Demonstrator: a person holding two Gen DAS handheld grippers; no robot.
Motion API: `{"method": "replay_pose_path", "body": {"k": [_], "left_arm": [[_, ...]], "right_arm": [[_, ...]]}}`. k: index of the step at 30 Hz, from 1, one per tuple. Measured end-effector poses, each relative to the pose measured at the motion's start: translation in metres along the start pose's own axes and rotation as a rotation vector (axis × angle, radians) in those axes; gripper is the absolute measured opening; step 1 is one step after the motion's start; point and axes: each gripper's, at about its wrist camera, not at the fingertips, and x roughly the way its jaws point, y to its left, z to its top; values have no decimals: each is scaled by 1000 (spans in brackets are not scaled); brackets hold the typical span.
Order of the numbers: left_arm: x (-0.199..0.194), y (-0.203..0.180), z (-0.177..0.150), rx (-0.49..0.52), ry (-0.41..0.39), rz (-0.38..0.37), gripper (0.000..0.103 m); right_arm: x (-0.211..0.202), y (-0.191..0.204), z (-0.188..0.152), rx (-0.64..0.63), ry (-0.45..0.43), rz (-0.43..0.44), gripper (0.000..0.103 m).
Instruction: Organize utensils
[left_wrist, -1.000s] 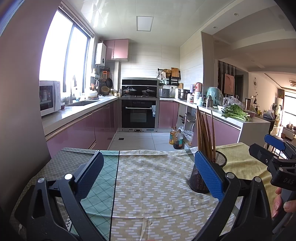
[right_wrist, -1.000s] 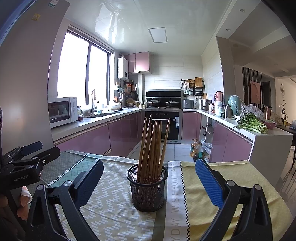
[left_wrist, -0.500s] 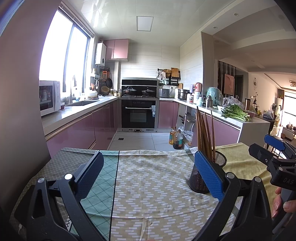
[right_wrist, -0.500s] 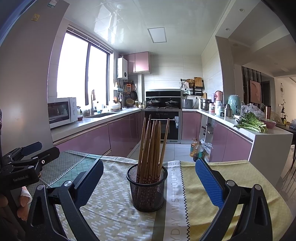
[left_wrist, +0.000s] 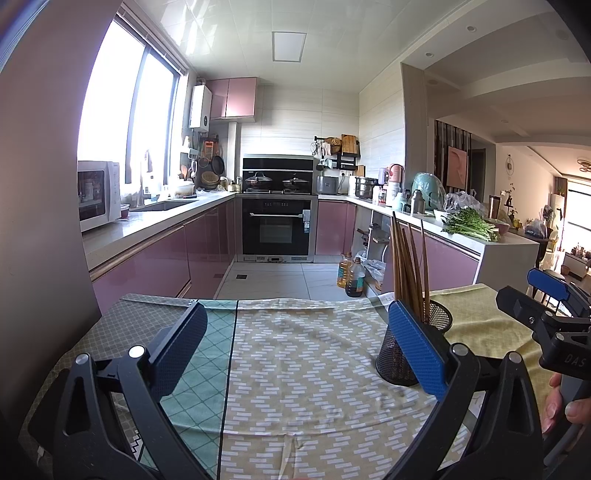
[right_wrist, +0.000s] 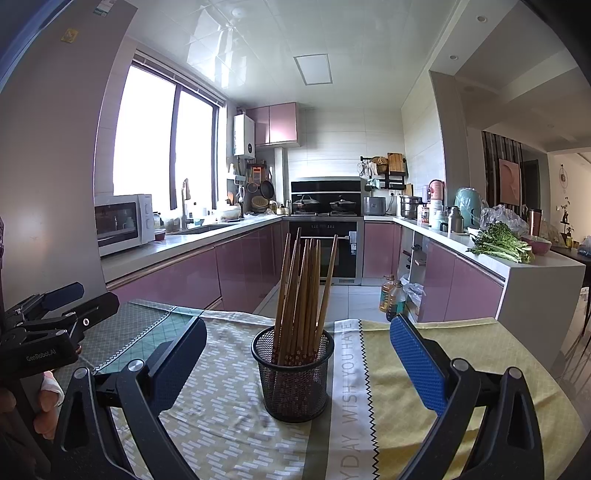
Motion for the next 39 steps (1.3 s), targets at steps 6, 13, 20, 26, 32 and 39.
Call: {"method": "replay_pose_path", "body": {"k": [6,13,20,26,32,39], "left_arm": [[0,0,0,1,0,0,97],[0,0,0,0,0,1,97],[0,0,0,0,0,0,97],[0,0,0,1,1,2,97],[0,0,0,-1,1,-1,97],[0,-1,0,-1,1,0,97]], "right_arm": [[1,0,0,2,2,1,96],[0,0,0,1,-1,0,96],[1,0,0,1,1,0,96],[2,-1,0,2,5,0,96],[2,-1,-1,4,8,2,96],[2,-2,-1,10,11,2,96]]}}
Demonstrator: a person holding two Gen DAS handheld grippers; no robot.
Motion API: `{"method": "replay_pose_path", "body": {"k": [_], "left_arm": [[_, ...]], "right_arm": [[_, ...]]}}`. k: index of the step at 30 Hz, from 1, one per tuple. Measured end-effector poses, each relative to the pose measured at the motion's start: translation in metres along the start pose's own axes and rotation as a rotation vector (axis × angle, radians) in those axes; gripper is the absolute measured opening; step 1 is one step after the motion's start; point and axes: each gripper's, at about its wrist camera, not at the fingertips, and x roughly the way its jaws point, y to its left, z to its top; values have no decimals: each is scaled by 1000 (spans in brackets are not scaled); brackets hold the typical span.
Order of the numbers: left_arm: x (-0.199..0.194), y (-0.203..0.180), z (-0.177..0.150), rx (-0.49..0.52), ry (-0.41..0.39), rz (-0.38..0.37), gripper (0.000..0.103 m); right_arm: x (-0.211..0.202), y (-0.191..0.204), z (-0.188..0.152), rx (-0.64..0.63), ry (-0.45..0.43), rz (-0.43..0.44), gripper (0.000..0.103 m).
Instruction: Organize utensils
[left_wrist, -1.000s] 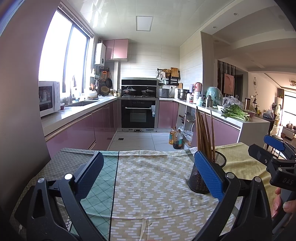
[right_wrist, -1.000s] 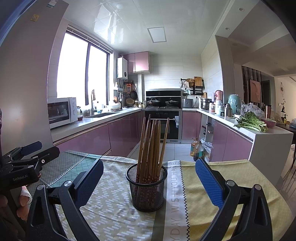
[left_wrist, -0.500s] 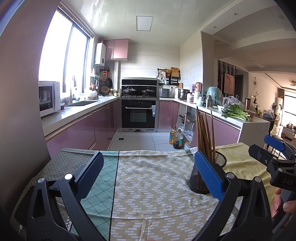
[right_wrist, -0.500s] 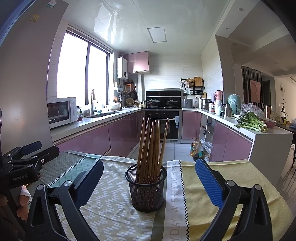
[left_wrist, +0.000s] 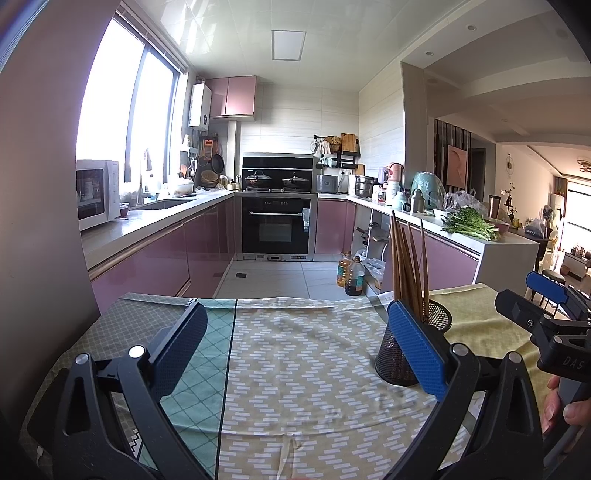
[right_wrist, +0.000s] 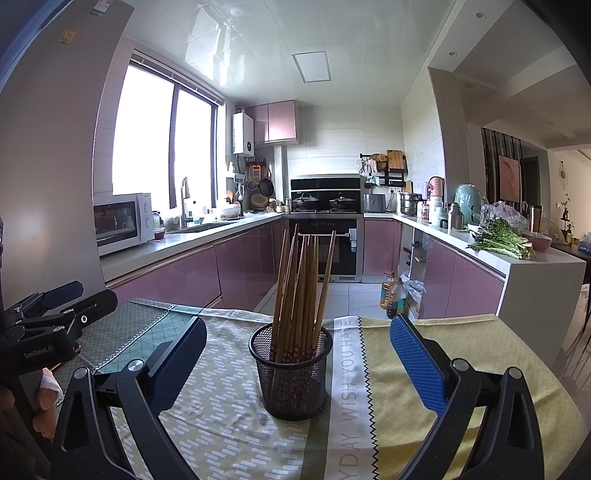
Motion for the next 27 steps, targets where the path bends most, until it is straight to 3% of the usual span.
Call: {"method": "replay_pose_path", "body": {"k": [21,27], "left_arm": [[0,-4,-2,15,-4,8,97],[28,8,-14,-7,133,20,97]], "right_arm": [[6,-4,-5,13,12,-6,96],[23,-36,-16,46,108,-60,96]]}}
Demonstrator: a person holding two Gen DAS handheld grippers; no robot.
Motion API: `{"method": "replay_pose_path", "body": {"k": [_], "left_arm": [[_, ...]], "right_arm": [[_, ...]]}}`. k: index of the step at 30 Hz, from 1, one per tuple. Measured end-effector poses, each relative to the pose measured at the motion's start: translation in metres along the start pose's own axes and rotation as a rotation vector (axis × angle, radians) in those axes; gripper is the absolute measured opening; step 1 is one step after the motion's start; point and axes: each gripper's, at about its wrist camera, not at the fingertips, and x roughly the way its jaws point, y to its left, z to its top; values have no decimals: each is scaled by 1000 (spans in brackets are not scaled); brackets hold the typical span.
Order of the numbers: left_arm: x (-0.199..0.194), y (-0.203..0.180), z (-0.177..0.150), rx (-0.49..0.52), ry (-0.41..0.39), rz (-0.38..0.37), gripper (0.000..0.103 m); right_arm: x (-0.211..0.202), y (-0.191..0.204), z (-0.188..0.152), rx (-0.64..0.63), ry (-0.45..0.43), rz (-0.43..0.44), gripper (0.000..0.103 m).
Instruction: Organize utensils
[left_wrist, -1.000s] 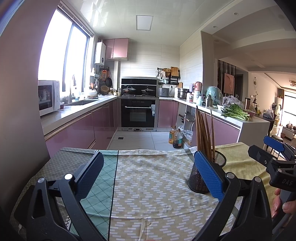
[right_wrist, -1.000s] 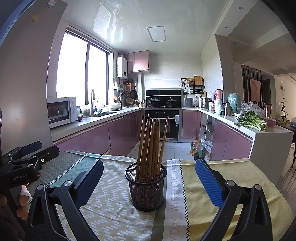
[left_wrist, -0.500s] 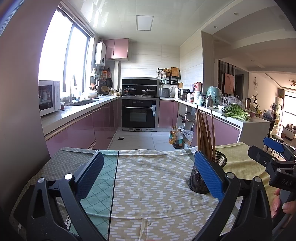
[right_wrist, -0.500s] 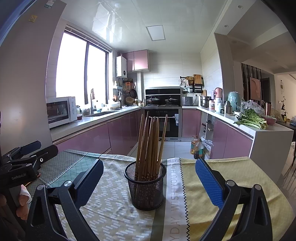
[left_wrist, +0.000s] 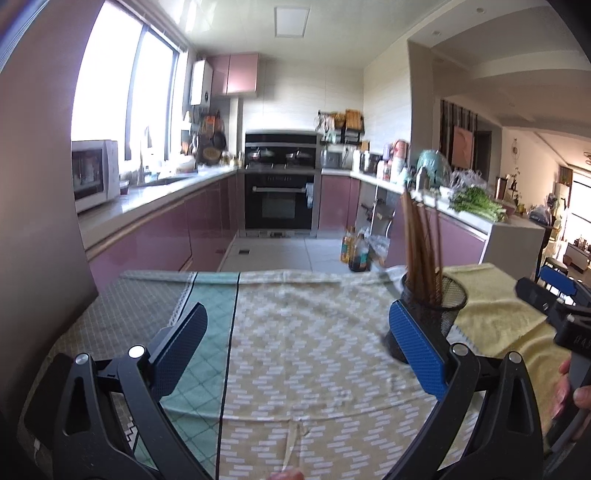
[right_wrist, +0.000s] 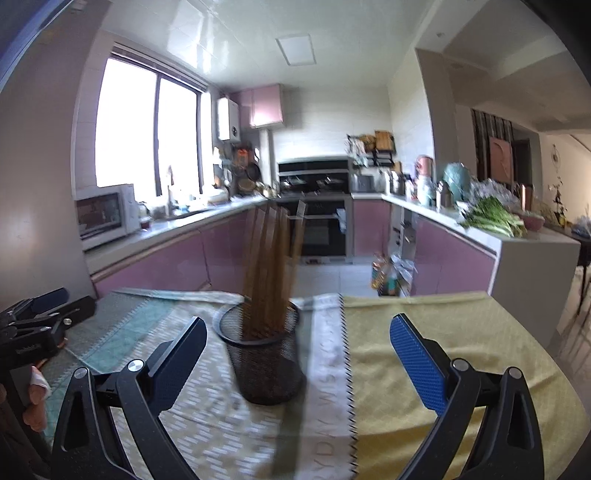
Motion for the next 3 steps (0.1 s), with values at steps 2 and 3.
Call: {"method": "replay_pose_path", "body": {"k": [2,3], "left_arm": [[13,7,-5,1,52,21,97],[22,11,-9,5,85,37,97]], "right_arm": [[18,-18,-5,6,94,-47,96],[26,-26,-7,9,130,-67,96]]}}
